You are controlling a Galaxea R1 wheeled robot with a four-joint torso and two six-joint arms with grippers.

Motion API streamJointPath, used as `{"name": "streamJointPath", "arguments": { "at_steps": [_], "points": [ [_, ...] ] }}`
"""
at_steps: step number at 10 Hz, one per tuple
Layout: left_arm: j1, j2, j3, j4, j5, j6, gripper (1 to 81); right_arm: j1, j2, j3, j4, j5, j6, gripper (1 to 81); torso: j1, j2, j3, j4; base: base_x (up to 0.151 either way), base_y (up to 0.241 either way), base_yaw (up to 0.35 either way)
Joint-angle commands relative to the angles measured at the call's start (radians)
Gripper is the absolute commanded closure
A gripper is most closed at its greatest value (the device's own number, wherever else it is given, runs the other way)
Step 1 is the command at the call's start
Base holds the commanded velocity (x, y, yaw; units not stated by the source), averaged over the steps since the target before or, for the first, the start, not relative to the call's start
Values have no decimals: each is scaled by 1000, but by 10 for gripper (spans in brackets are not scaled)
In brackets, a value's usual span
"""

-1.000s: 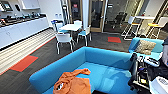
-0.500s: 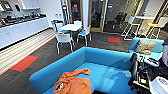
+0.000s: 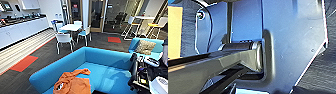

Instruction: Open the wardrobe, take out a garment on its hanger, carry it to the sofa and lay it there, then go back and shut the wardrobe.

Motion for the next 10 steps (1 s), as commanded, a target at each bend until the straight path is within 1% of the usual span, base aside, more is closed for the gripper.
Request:
{"name": "streamJointPath", "arguments": {
  "at_steps": [1, 2, 3, 4, 5, 8, 9, 10],
  "points": [
    [-36, 0, -14, 60, 67, -12, 10, 25, 13, 4, 9, -55, -4, 10, 1, 0, 0, 0, 0, 0, 0],
    [-36, 3, -16, 162, 70, -109, 10, 25, 13, 4, 9, -54, -4, 10, 1, 0, 0, 0, 0, 0, 0],
    [-31, 9, -16, 302, 67, -282, 10, 25, 13, 4, 9, -54, -4, 10, 1, 0, 0, 0, 0, 0, 0],
    [-27, 15, -11, 477, 58, -424, 10, 24, 13, 4, 9, -52, -4, 10, 1, 0, 0, 0, 0, 0, 0],
    [-25, 26, -13, 565, 59, -465, 10, 22, 13, 2, 9, -52, -4, 10, 1, 0, 0, 0, 0, 0, 0],
    [-31, 55, -8, 578, 56, -469, 10, 16, 5, 1, 9, -44, -3, 10, 1, 0, 0, 0, 0, 0, 0],
    [-31, 67, -10, 580, 58, -474, 10, 13, 4, 1, 8, -43, -3, 10, 1, 0, 34, 0, 0, 0, 0],
    [-31, 75, -10, 580, 59, -474, 10, 13, 4, 1, 8, -43, -4, 10, 1, 0, 90, 0, 0, 0, 0]
  ]
}}
